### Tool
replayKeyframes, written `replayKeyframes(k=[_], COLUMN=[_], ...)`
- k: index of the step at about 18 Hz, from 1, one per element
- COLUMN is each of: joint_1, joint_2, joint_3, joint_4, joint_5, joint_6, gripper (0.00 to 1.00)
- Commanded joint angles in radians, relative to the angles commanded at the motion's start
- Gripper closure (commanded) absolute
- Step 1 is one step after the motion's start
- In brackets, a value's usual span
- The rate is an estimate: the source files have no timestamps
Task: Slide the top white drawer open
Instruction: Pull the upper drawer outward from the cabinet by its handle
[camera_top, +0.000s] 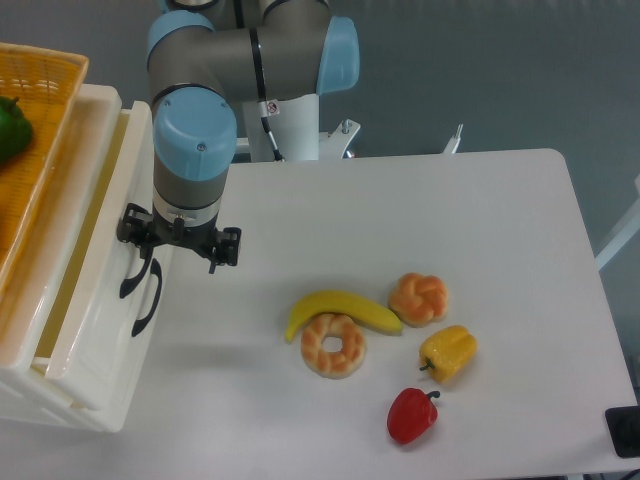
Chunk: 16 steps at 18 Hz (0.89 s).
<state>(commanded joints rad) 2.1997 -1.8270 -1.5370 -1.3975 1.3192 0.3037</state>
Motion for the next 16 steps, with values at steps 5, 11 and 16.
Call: replayKeyframes(k=[5, 11, 16], joint_1=[0.015, 0.051, 0.08], joint_2=[-0.005, -0.008, -0.015], joint_3=[0.002, 0.002, 0.012], joint_4=[0.014, 0.014, 0.012], joint_5=[0.0, 0.0, -0.002], joint_6=[0.006, 0.041, 0.043], gripper=[0.0, 0.0, 0.0])
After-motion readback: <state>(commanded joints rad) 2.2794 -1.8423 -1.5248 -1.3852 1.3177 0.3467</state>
